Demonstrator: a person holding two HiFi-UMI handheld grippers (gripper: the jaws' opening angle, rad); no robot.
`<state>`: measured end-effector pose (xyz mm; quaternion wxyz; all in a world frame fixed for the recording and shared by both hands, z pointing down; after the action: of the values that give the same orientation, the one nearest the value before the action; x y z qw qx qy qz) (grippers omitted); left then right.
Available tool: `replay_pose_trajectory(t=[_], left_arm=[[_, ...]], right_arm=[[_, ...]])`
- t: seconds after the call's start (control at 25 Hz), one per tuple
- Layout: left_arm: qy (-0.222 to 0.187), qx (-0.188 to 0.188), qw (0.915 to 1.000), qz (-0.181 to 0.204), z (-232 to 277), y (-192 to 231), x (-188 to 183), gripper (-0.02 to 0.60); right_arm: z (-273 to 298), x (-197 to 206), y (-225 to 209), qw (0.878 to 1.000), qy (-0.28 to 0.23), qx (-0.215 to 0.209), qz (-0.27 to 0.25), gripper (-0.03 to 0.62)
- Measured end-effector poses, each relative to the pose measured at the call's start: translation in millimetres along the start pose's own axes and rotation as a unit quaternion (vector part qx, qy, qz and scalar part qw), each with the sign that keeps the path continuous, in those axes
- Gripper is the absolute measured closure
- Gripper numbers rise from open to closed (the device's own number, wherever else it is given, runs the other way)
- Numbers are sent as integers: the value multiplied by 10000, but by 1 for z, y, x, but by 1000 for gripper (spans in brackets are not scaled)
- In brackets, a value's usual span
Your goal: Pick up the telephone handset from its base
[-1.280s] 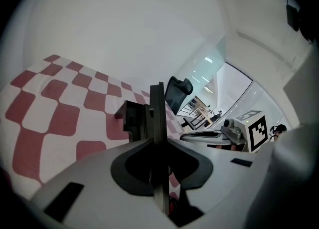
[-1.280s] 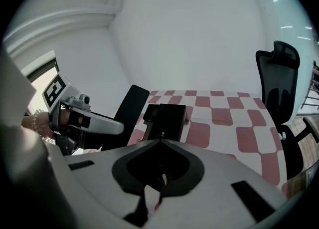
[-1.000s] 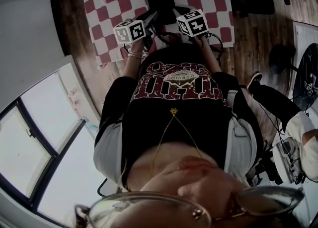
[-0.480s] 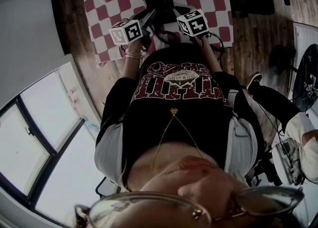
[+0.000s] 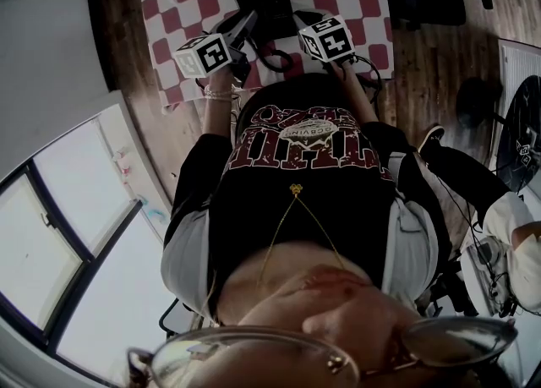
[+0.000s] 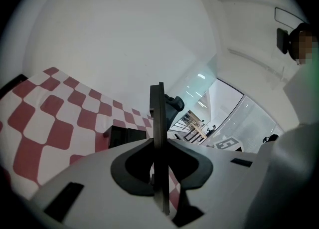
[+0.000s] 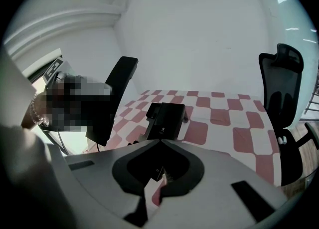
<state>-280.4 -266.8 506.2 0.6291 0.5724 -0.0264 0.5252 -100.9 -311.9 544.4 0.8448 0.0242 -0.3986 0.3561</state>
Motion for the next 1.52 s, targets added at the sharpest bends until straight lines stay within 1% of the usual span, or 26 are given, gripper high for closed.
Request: replay_pose_trajectory(t=[0.2, 0.4, 0.6, 0.76, 0.88, 1.08, 1.24, 1.52], left_arm=[[-168, 83, 9998, -67, -6, -11, -8, 503], [-350, 159, 9993, -42, -12, -24, -17, 503], [-586, 342, 9976, -148, -17, -31, -24, 503], [-617, 247, 9978, 4, -23, -45, -35, 503], [-748, 421, 9963, -71, -25, -47, -37, 503], [-938, 617, 9937, 48, -31, -64, -49, 503], [-1072, 770, 9912, 24, -37, -73, -56, 503], [-1195, 797, 9896, 121, -42, -87, -65, 503]], right_arm=[[-7, 2, -3, 10000, -13, -3, -9, 577], [-13, 4, -3, 10000, -16, -22, -18, 577], [-16, 5, -1, 10000, -35, -74, -23, 577], [-18, 8, -4, 9999, -115, -88, 46, 577], [-21, 8, -4, 9997, -199, -109, 63, 577], [-24, 8, -7, 9996, -238, -99, 112, 577], [-26, 8, -6, 9996, -247, -101, 130, 577], [-31, 7, -11, 9990, -368, -139, 207, 577]])
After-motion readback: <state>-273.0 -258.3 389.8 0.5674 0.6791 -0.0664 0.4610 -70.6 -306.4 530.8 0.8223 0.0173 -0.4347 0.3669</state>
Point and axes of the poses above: the fingertips, and each gripper's own axes: z forward along the fingers, y to its left, x out of its underside, the point moved 7 cm from there along -z, backward along the fingers
